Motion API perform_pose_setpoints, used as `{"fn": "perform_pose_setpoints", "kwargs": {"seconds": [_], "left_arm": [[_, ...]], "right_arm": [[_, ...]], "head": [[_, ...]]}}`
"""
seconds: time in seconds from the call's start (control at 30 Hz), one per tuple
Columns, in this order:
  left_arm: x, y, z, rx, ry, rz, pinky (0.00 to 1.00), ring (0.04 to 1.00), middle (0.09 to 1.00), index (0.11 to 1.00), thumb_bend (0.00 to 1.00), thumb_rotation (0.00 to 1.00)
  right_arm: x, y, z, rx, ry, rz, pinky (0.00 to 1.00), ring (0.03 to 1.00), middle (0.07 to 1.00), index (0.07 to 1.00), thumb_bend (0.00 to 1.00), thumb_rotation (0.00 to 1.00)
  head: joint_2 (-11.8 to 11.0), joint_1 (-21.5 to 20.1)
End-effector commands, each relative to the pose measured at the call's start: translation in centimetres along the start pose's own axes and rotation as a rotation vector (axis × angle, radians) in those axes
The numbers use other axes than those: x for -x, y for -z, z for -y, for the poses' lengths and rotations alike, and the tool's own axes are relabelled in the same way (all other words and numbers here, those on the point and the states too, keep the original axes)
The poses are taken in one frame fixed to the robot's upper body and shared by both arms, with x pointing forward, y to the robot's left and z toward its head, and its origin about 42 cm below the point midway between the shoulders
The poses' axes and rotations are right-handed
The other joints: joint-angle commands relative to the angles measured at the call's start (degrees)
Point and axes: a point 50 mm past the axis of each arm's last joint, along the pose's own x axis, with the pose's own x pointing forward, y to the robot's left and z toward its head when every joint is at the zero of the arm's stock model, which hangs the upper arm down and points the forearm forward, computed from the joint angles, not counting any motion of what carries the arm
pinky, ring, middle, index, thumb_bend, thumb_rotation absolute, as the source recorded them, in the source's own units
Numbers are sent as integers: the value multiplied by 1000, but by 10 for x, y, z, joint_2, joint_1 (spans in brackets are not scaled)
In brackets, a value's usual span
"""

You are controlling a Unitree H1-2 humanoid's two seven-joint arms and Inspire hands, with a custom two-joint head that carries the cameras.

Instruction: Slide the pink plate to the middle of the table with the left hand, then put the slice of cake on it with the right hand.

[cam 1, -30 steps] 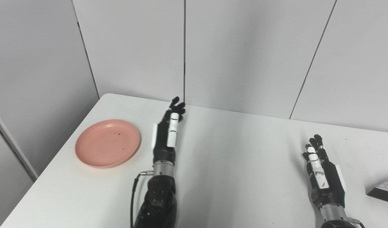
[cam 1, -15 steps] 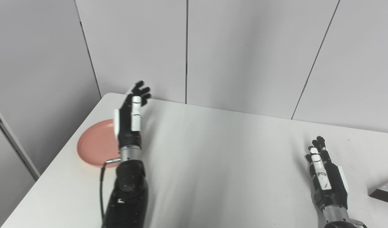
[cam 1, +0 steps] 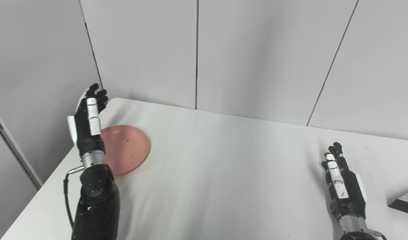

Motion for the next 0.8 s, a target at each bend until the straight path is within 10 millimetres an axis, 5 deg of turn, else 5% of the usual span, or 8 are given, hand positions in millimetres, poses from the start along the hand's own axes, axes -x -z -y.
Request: {"fn": "perform_pose_setpoints", "kwargs": {"seconds": [0.0, 0.3, 0.77], "left_arm": [[-13, -14, -5, 8, -18, 72, 795, 764, 752, 748, 632, 1000], [-18, -6, -37, -60, -77, 48, 858, 801, 768, 773, 675, 1000], [-21, -2, -58, -37, -20, -79, 916, 856, 833, 830, 685, 1000]], "right_arm": [[-9, -19, -2, 15, -22, 67, 1000, 1000, 1000, 1000, 505, 725], [-9, -20, 1, 25, -20, 77, 1000, 1000, 1000, 1000, 480, 762], [-8, -25, -1, 12, -22, 78, 1000, 1000, 1000, 1000, 448, 772]], "head": [[1, 0], [4, 7], [5, 14]]}}
